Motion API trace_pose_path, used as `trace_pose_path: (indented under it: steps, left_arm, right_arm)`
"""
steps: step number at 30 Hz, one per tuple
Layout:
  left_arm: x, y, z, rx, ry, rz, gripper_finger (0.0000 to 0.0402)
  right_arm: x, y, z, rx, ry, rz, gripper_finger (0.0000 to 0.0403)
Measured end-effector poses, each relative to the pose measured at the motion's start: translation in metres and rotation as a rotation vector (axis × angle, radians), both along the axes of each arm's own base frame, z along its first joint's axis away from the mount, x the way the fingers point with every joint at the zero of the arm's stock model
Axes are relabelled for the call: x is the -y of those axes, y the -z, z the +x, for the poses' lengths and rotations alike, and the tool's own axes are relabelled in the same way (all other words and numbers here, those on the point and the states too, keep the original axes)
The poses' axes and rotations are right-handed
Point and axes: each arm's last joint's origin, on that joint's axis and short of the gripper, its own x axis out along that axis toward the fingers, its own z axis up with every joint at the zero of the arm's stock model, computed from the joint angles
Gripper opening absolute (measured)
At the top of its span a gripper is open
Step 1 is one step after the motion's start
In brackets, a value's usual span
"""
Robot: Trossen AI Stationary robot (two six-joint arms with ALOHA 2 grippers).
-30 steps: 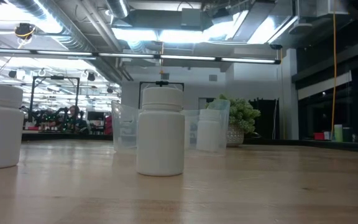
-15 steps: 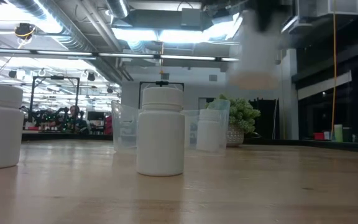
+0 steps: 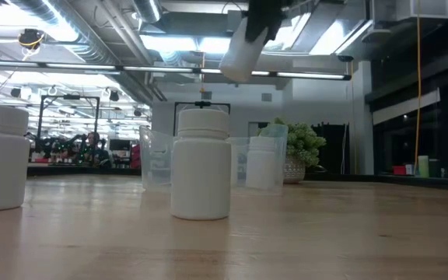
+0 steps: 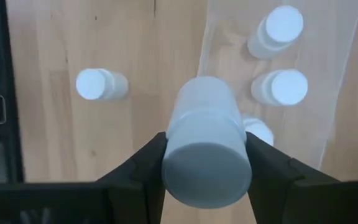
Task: Pick and place pill bottles into a basket
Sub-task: Put the bottom white pill bottle into the transparent bin
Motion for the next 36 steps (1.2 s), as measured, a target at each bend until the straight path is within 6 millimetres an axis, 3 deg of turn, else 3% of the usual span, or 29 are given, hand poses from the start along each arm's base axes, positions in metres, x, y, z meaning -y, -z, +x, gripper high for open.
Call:
trace_pose_path:
  steps: [17, 29, 36]
  left_arm:
    - [0.003, 0.008, 0.012, 0.005, -0.034, 0.002, 0.0310]
    - [0.001, 0.008, 0.012, 0.008, -0.045, 0.003, 0.0310]
    - [0.001, 0.008, 0.012, 0.008, -0.044, 0.003, 0.0310]
  right_arm:
    - [0.022, 0.078, 0.033, -0.199, -0.144, -0.030, 0.0162]
    - [0.021, 0.112, 0.043, -0.274, -0.178, -0.035, 0.0162]
    - [0.021, 0.118, 0.044, -0.290, -0.175, -0.036, 0.0162]
